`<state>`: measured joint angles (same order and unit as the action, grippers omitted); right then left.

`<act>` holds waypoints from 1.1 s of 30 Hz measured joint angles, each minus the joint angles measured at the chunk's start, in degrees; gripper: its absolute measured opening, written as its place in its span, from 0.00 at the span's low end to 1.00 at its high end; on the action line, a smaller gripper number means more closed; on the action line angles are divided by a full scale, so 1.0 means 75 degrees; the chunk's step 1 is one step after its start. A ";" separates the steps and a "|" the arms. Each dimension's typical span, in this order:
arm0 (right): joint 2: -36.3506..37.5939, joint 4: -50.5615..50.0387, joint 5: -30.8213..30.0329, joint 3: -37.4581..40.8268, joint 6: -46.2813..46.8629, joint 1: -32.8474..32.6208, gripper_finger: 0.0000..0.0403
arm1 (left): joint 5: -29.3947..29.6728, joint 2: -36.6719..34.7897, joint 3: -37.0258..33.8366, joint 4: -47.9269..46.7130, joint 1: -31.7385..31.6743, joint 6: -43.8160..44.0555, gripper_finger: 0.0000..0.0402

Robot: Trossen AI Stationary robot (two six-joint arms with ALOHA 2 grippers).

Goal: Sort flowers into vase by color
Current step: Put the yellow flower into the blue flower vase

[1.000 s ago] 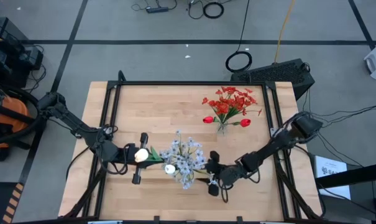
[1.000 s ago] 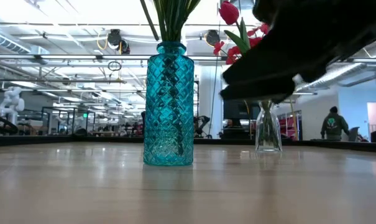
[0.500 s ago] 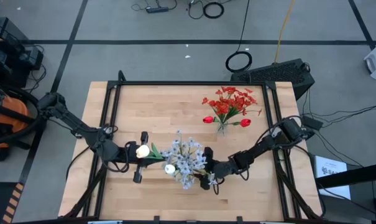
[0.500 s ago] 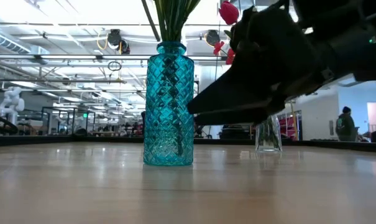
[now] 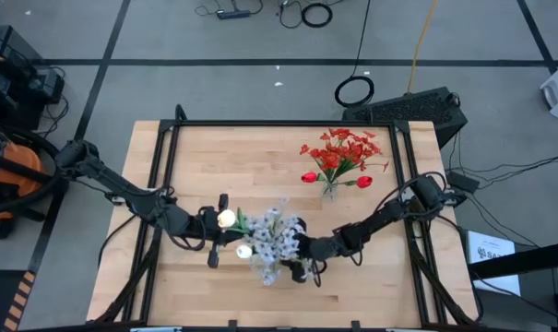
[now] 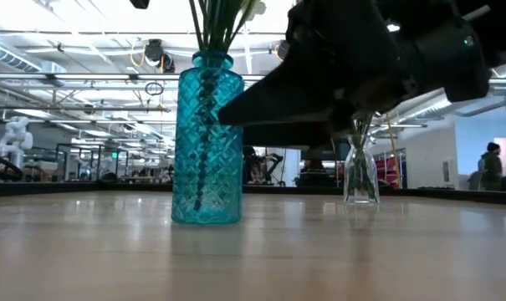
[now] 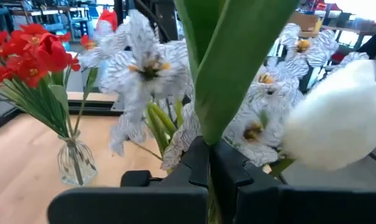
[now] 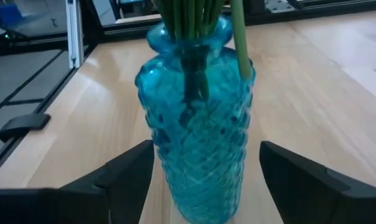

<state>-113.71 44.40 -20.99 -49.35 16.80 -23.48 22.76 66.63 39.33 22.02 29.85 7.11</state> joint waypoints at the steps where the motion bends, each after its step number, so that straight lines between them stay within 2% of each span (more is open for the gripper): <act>1: 0.0000 0.0001 0.0011 -0.0016 0.0001 0.0028 0.70 | 0.0000 0.0007 0.0000 0.0000 0.0000 0.0000 0.00; 8: 0.0000 -0.0003 0.0039 -0.0025 0.0003 0.0125 0.70 | 0.0002 -0.0054 0.0000 -0.0058 0.0000 -0.0116 0.00; 14: 0.0000 -0.0005 0.0035 -0.0025 0.0053 0.0129 0.70 | 0.0255 -0.0767 0.0000 -0.0487 0.0033 -0.0388 0.00; 21: 0.0000 -0.0006 0.0024 -0.0025 0.0096 0.0128 0.70 | 0.0401 -0.1350 0.0000 -0.1693 0.0254 0.0959 0.00; 28: 0.0000 -0.0009 0.0020 -0.0025 0.0096 0.0128 0.70 | 0.0443 -0.1187 0.0000 -0.0884 0.0465 0.0538 0.00; 33: 0.0000 -0.0009 0.0020 -0.0025 0.0096 0.0128 0.70 | 0.0556 -0.1186 0.0000 -0.0795 0.0475 0.0399 0.00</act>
<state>-113.71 44.34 -20.84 -49.54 17.52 -22.52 26.93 57.74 39.33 16.06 33.41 10.11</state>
